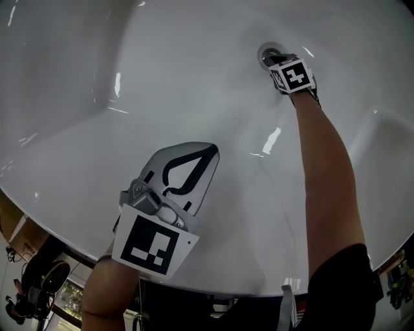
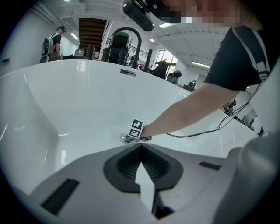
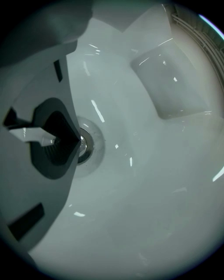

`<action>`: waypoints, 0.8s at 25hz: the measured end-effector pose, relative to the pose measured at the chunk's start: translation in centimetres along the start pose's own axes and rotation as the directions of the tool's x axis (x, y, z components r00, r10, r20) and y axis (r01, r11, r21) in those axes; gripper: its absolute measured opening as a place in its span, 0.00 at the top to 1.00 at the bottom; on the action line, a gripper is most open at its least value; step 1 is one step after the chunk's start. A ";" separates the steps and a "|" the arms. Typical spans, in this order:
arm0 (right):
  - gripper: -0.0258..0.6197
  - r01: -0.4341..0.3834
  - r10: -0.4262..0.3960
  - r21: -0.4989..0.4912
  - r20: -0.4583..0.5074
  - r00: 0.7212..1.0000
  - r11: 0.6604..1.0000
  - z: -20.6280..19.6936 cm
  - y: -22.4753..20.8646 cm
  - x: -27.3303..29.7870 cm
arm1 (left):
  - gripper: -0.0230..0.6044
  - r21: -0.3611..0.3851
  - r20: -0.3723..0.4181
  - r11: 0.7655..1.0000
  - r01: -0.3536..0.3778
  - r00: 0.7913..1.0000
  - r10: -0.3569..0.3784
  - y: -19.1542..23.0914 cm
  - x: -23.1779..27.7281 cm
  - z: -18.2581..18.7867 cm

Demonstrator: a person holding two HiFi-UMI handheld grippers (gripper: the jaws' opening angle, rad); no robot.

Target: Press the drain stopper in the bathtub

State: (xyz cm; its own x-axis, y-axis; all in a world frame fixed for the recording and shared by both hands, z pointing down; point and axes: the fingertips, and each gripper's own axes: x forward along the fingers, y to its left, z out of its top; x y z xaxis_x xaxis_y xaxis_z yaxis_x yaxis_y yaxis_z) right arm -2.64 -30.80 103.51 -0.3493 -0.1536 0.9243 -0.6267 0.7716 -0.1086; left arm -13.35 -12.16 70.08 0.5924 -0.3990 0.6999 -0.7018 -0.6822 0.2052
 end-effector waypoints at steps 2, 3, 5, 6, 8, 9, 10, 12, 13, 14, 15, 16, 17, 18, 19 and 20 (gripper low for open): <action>0.94 -0.002 0.002 -0.025 -0.028 1.000 1.000 0.0 0.1 0.0 | 0.95 -0.002 -0.004 1.000 0.000 1.000 0.000 0.0 0.0 -0.1; 0.94 0.000 -0.001 -0.044 -0.041 0.999 0.999 0.0 0.2 0.1 | 0.95 -0.002 -0.006 1.000 0.002 1.000 -0.002 0.0 0.0 -0.1; 0.94 0.014 -0.018 -0.064 -0.061 0.998 0.998 0.1 0.2 0.1 | 0.95 0.000 -0.009 1.000 0.009 1.000 -0.009 -0.2 -0.1 0.0; 0.94 0.029 -0.033 -0.060 -0.067 0.997 0.998 0.1 0.1 0.1 | 0.95 0.001 -0.010 1.000 0.016 1.000 -0.016 -0.3 -0.1 0.1; 0.94 0.072 -0.074 -0.033 -0.062 0.995 0.997 0.1 0.0 0.0 | 0.95 0.005 -0.003 1.000 0.026 1.000 -0.026 -0.8 -0.3 0.7; 0.94 0.094 -0.094 -0.015 -0.046 0.994 0.995 0.2 0.0 0.0 | 0.95 0.010 0.006 1.000 0.025 1.000 -0.025 -0.9 -0.3 0.9; 0.94 0.111 -0.111 0.004 -0.025 0.994 0.994 0.3 0.0 0.1 | 0.95 0.014 0.015 1.000 0.021 1.000 -0.021 -0.8 -0.3 1.0; 0.94 0.134 -0.134 0.041 0.014 0.991 0.990 0.4 -0.1 0.1 | 0.95 0.025 0.023 1.000 0.000 1.000 -0.001 -0.3 0.1 0.5; 0.94 0.148 -0.150 0.063 0.040 0.988 0.987 0.5 -0.3 -0.6 | 0.95 0.039 0.018 0.999 -0.017 1.000 0.017 -0.1 0.2 0.1; 0.94 0.169 -0.177 0.094 0.081 0.981 0.981 0.9 -0.6 -1.9 | 0.95 0.061 0.010 0.997 -0.039 0.999 0.038 0.2 0.3 -0.3; 0.94 0.192 -0.210 0.134 0.137 0.968 0.972 1.3 -0.8 -3.9 | 0.95 0.088 0.006 0.994 -0.061 0.998 0.061 0.4 0.3 -0.7; 0.94 0.199 -0.232 0.172 0.198 0.952 0.965 1.8 -0.5 -6.1 | 0.95 0.111 0.010 0.990 -0.082 0.997 0.081 0.5 0.0 -0.9; 0.94 0.189 -0.236 0.198 0.256 0.937 0.962 2.0 0.2 -8.4 | 0.95 0.129 0.023 0.987 -0.101 0.995 0.099 0.5 -0.3 -0.8; 0.94 0.170 -0.230 0.211 0.305 0.924 0.963 2.0 1.2 -10.8 | 0.95 0.141 0.043 0.983 -0.117 0.993 0.112 0.3 -0.8 -0.6; 0.94 0.150 -0.221 0.220 0.343 0.913 0.964 1.8 2.1 -13.1 | 0.95 0.154 0.068 0.979 -0.130 0.990 0.120 0.0 -1.2 -0.1; 0.94 0.129 -0.212 0.234 0.373 0.903 0.964 1.4 2.7 -15.5 | 0.95 0.169 0.094 0.976 -0.139 0.988 0.124 -0.4 -1.5 0.6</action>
State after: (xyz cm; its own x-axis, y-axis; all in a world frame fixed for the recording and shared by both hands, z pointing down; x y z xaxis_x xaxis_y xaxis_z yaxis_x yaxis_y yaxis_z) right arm 0.11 -27.17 88.43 -0.4430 -0.5326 0.7212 -0.8121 0.5792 -0.0710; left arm -13.73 -11.67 68.50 0.5353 -0.5366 0.6523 -0.7003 -0.7137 -0.0124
